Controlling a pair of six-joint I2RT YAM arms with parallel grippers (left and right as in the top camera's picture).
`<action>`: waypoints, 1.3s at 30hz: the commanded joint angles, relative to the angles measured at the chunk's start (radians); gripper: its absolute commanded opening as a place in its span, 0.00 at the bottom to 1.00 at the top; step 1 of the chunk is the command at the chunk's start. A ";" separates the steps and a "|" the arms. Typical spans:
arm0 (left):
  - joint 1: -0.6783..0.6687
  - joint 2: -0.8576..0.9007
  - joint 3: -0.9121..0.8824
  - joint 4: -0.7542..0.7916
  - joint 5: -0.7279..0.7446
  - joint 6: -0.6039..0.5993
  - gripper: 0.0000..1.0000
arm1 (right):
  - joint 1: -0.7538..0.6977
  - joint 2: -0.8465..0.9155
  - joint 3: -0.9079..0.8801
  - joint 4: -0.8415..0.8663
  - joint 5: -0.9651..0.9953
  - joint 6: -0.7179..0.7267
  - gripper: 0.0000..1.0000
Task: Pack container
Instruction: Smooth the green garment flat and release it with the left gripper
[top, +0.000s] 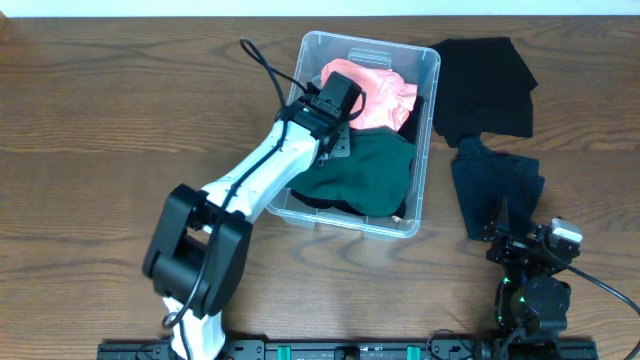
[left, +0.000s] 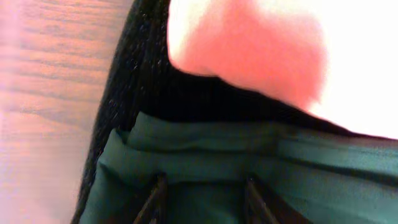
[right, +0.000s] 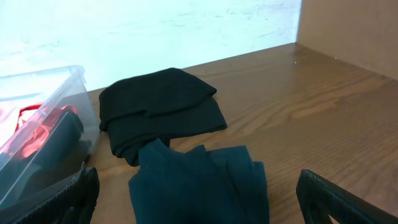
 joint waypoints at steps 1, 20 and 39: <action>0.006 -0.122 0.015 -0.027 0.003 0.008 0.41 | -0.005 -0.004 -0.003 -0.002 0.000 0.010 0.99; -0.166 -0.266 0.007 -0.198 0.235 0.039 0.41 | -0.005 -0.004 -0.003 -0.002 0.000 0.010 0.99; -0.254 0.003 0.005 -0.211 0.352 0.058 0.41 | -0.005 -0.004 -0.003 -0.002 0.000 0.010 0.99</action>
